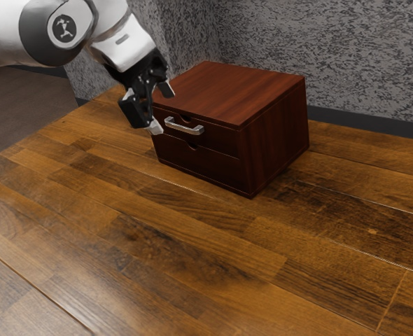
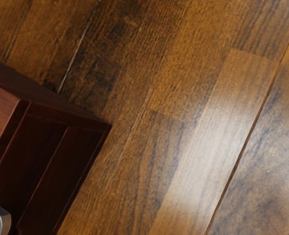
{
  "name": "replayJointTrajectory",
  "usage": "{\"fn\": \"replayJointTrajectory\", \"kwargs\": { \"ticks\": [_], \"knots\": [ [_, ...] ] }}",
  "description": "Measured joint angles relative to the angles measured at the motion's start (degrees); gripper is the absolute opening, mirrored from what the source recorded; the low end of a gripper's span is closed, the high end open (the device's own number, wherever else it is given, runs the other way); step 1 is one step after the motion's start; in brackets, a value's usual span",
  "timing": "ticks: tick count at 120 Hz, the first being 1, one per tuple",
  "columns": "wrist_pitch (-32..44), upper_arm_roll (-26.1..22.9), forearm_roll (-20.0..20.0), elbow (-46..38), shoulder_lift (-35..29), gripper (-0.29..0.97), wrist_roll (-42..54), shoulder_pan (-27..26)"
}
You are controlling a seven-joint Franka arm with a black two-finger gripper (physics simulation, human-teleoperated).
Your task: Pull the drawer handle with one arm to open the drawer
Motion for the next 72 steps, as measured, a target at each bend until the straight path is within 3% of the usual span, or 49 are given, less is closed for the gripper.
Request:
{"fn": "replayJointTrajectory", "kwargs": {
  "ticks": [41,72],
  "knots": [
    [15.6,0.4,-0.8,-0.8,8.8,0.65,16.3,1.5],
    [24.3,0.4,-0.4,-1.1,10.9,0.46,23.1,4.3]
  ]
}}
